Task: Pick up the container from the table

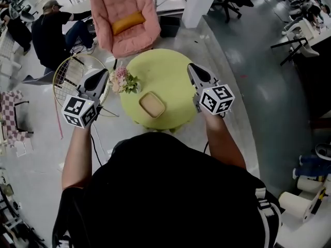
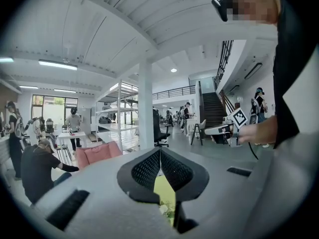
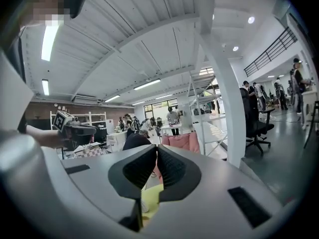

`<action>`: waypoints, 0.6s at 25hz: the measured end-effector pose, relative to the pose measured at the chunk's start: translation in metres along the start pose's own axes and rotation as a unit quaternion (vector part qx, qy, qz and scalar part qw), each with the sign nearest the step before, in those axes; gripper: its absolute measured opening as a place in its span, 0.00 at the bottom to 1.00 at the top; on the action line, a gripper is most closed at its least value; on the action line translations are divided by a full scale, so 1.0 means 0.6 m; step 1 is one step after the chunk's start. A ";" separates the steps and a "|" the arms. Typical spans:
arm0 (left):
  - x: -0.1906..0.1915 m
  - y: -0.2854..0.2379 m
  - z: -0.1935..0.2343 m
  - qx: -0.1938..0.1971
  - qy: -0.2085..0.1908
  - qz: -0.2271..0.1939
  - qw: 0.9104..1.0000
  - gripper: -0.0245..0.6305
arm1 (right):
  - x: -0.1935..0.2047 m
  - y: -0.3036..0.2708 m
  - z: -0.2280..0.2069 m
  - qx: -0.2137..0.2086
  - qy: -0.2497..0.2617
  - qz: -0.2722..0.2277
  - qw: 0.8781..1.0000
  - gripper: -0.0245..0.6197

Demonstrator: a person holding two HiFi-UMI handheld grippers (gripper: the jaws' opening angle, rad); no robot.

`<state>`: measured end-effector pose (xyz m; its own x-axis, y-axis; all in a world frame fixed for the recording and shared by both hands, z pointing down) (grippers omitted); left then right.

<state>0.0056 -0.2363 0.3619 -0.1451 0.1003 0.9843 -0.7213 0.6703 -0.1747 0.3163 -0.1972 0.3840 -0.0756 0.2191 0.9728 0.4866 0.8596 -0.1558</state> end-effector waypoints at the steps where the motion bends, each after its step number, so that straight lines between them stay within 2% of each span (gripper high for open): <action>1: -0.001 0.002 0.003 -0.004 0.002 0.001 1.000 0.07 | 0.000 -0.003 -0.002 -0.004 -0.005 0.001 1.000 0.06; 8: 0.018 0.014 0.026 -0.019 0.014 0.002 1.000 0.07 | 0.014 -0.044 0.004 -0.026 -0.007 0.021 0.999 0.06; 15: 0.037 0.014 0.041 -0.013 0.021 0.008 1.000 0.07 | 0.041 -0.088 0.026 -0.048 0.016 0.067 0.996 0.07</action>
<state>-0.0200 -0.2466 0.3816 -0.1276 0.1412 0.9817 -0.7008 0.6876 -0.1899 0.2754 -0.2301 0.4133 0.0233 0.3126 0.9496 0.5723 0.7746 -0.2690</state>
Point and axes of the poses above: the fingertips, and each gripper's own axes: y backward along the fingers, z to its left, x out of its underside, the point moved 2 cm from there along y, backward along the fingers, and after that the axes turned 4 degrees about -x, right-handed, at the moved point
